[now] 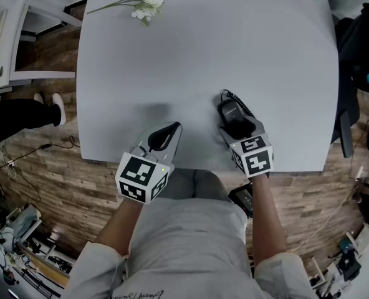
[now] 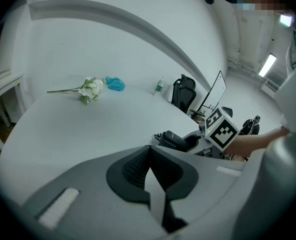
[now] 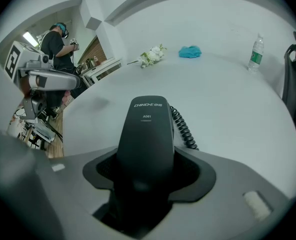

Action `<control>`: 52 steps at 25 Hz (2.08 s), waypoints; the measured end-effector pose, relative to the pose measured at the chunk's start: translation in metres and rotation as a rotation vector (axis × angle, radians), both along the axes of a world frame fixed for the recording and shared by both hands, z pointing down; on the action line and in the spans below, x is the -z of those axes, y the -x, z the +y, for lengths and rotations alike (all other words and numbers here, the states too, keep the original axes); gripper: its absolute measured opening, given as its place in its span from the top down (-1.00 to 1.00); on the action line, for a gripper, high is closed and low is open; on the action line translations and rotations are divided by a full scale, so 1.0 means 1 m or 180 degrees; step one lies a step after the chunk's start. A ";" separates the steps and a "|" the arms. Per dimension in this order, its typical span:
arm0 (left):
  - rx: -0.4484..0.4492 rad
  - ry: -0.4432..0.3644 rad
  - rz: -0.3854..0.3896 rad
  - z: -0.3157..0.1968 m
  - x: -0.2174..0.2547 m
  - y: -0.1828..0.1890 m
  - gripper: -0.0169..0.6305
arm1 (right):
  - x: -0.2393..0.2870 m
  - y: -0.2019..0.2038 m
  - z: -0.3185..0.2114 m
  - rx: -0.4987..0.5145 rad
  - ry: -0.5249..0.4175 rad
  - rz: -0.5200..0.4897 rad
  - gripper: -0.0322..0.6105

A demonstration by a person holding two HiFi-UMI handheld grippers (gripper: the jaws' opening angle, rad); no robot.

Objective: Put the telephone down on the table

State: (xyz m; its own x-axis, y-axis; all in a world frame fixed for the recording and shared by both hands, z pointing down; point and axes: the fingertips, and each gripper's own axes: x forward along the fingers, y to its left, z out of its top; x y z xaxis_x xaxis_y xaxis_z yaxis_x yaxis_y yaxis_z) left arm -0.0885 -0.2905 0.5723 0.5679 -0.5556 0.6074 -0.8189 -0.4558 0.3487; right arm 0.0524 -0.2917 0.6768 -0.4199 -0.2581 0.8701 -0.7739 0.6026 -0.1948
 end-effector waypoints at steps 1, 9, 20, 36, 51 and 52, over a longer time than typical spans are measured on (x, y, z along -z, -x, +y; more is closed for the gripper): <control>0.0002 0.0002 0.0000 0.000 0.000 0.000 0.90 | 0.000 0.000 0.000 0.0001 0.0001 0.0004 0.02; -0.0001 0.0037 0.0005 0.000 -0.005 0.000 0.90 | -0.002 0.004 0.000 0.0077 -0.0086 0.0189 0.01; -0.0007 0.0088 0.0000 0.004 -0.010 -0.001 0.90 | -0.004 0.004 0.001 0.0135 -0.0105 0.0325 -0.01; -0.0020 0.0109 0.0001 0.008 -0.014 0.001 0.90 | -0.005 0.003 0.000 0.0148 -0.0153 0.0375 -0.07; -0.0028 0.0086 0.0019 0.012 -0.010 0.002 0.90 | 0.004 0.006 0.000 0.0152 -0.0198 0.0355 -0.19; -0.0030 0.0082 0.0020 0.012 -0.009 0.001 0.90 | 0.006 0.005 0.000 0.0145 -0.0206 0.0351 -0.19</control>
